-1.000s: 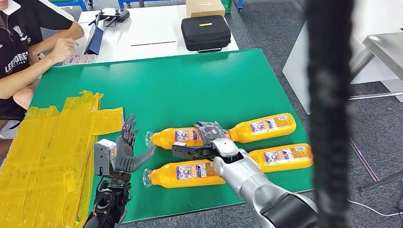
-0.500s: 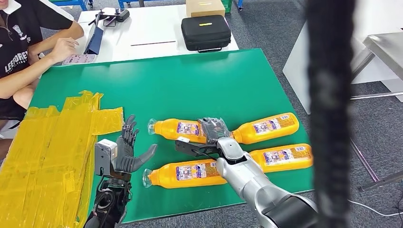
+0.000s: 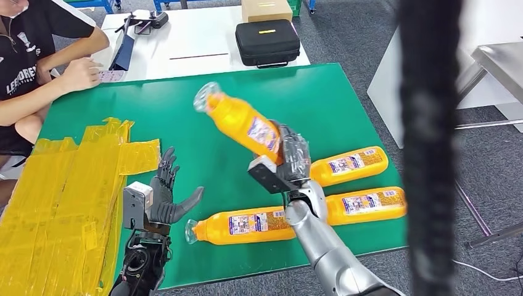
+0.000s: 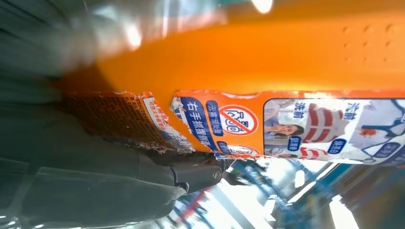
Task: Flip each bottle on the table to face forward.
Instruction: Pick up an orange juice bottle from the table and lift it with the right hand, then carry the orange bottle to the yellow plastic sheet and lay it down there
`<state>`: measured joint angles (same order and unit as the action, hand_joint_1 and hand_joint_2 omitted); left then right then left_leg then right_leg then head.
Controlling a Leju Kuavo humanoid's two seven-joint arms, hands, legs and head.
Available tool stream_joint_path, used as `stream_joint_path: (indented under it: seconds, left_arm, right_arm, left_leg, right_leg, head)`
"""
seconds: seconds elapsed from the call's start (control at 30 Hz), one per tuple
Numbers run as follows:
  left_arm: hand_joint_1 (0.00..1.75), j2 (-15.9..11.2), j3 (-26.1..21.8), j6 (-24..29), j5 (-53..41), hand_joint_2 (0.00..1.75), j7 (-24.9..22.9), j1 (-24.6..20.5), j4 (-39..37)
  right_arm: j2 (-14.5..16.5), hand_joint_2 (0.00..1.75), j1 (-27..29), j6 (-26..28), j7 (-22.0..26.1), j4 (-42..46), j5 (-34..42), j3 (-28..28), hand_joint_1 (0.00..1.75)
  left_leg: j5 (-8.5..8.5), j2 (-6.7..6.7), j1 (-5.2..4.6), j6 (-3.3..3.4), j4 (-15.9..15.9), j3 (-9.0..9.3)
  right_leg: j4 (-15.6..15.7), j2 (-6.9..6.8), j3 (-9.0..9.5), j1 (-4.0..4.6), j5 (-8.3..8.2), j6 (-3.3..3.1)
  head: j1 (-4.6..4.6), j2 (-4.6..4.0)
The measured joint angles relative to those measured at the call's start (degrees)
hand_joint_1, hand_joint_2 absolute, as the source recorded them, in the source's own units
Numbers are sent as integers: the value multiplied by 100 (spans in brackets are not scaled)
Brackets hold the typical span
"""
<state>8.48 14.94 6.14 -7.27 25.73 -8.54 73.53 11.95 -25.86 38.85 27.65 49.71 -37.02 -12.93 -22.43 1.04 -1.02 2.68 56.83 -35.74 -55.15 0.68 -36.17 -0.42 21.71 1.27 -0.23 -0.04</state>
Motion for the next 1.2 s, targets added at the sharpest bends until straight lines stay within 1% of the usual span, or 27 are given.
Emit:
stream_joint_path:
  seconds: [0.1, 0.27, 0.5, 0.67, 1.03, 1.2]
  left_arm:
    - [0, -54, 87, -83, -17, 175, -11, -30, 183]
    - [0, -148, 299, -336, -66, 175, -124, -162, 554]
    - [0, -220, 594, -643, 32, 175, -216, -329, 914]
    - [0, -258, 739, -726, 90, 175, -218, -448, 1008]
    - [0, -303, 839, -728, 104, 175, -221, -493, 1061]
    - [0, -315, 855, -773, 221, 175, -243, -501, 1063]
  right_arm:
    - [1, 175, 191, -192, 69, 402, 547, -4, 175]
    - [1, 175, 283, -354, 157, 676, 889, -89, 175]
    - [1, 175, 283, -377, 230, 712, 943, -258, 175]
    - [3, 175, 283, -373, 263, 712, 936, -376, 175]
    - [14, 175, 283, -375, 267, 712, 932, -477, 175]
    - [17, 175, 283, -502, 365, 712, 903, -575, 175]
  left_leg:
    - [0, -3, 0, 0, 0, 0]
    - [1, -2, 0, 0, 0, 0]
    - [1, -2, 0, 0, 0, 0]
    - [1, -2, 0, 0, 0, -1]
    - [1, -2, 0, 0, 0, -1]
    - [1, -3, 0, 0, 0, -1]
  right_leg:
    - [0, 1, -1, 0, 0, 0]
    - [0, 1, 0, 0, -1, 0]
    - [0, 1, 0, 0, -2, 0]
    - [0, 1, -1, 0, -1, 0]
    - [0, 1, -1, 0, -2, 0]
    - [0, 1, -1, 0, -1, 0]
  head:
    - [0, 0]
    - [0, 0]
    - [0, 0]
    - [0, 0]
    - [0, 0]
    - [2, 0]
